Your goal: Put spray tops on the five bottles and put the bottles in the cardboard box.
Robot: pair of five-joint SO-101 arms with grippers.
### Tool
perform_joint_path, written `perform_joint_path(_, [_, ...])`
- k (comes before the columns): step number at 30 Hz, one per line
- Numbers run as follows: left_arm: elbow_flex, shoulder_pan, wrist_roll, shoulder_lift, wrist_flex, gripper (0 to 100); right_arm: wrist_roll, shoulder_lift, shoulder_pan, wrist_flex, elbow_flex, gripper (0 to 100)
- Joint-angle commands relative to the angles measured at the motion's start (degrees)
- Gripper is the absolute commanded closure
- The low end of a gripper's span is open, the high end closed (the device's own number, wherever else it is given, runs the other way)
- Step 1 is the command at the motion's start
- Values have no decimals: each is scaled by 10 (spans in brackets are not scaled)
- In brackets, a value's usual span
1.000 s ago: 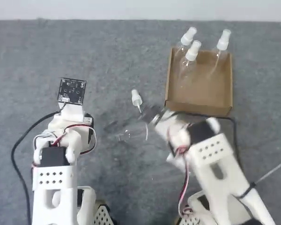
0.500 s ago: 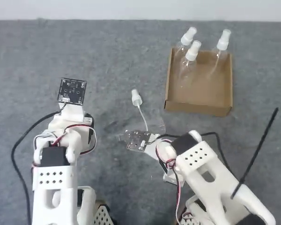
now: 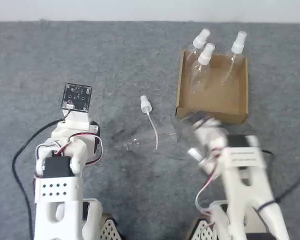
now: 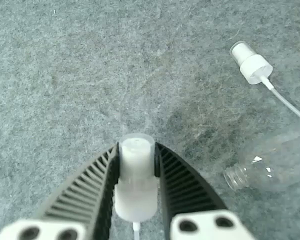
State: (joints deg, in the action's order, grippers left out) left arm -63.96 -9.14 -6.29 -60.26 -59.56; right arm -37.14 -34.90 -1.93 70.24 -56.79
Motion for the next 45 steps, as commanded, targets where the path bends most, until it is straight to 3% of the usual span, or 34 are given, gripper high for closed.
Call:
perform_joint_path(1, [-7,-2,1,-11,18,989,-66,5,167,53,113,991])
perform_joint_path(7, [-11,-2,2,-11,18,989,-137,14,355,84,229,992])
perform_joint_path(12, [-12,-2,2,-11,17,989,-141,74,425,21,236,991])
perform_joint_path(19, [-33,-1,16,-14,18,989,-15,295,444,-65,353,988])
perform_joint_path(25, [-37,30,17,-14,18,989,106,426,429,-65,455,987])
perform_joint_path(28, [-43,33,17,-15,23,989,145,451,428,-65,465,937])
perform_joint_path(33, [-56,33,17,-15,40,989,156,451,429,-65,468,782])
perform_joint_path(35, [-56,33,17,-14,42,989,156,441,429,-52,468,764])
perform_joint_path(41, [-56,33,17,-14,42,989,152,364,433,-7,491,884])
perform_joint_path(45, [-56,33,15,-13,40,989,76,313,469,-5,493,977])
